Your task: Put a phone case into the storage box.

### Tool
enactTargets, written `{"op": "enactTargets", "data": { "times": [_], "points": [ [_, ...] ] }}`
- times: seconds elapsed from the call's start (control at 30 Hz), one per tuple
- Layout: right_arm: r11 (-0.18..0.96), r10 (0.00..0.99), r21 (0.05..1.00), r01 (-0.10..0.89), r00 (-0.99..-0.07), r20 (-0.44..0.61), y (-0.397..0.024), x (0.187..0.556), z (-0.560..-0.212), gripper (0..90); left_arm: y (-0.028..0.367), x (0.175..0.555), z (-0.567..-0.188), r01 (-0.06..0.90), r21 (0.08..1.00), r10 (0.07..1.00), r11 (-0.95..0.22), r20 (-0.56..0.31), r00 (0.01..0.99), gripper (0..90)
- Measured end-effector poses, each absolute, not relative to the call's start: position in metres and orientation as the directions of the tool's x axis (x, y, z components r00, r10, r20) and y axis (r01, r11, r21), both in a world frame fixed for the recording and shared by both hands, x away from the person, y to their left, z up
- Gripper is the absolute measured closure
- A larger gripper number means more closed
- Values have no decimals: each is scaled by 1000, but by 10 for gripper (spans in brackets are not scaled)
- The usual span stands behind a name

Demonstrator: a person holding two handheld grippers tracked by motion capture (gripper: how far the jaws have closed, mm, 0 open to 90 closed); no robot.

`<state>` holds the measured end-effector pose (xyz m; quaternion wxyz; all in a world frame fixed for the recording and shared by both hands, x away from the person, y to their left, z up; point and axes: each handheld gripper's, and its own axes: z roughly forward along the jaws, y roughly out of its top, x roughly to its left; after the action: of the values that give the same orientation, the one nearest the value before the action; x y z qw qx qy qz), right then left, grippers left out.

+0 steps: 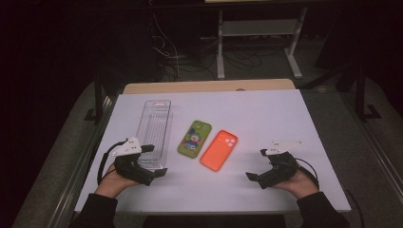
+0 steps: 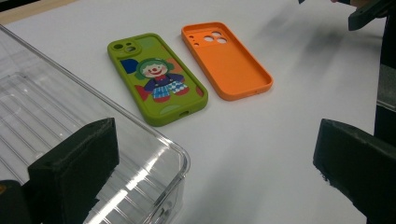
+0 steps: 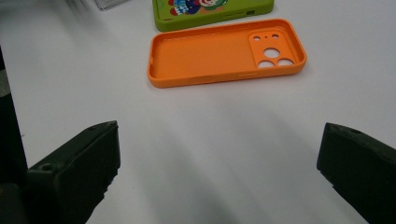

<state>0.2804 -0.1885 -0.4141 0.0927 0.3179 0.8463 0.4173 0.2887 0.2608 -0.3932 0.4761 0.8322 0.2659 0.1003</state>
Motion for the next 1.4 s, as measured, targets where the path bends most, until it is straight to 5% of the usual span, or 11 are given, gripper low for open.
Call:
{"op": "enactTargets", "data": {
  "times": [1.4],
  "points": [
    [445, 633, 756, 480, -766, 113, -149, 316, -392, 28, 262, 292, -389, 355, 849, 536, -392, -103, 838, 0]
  ]
}}
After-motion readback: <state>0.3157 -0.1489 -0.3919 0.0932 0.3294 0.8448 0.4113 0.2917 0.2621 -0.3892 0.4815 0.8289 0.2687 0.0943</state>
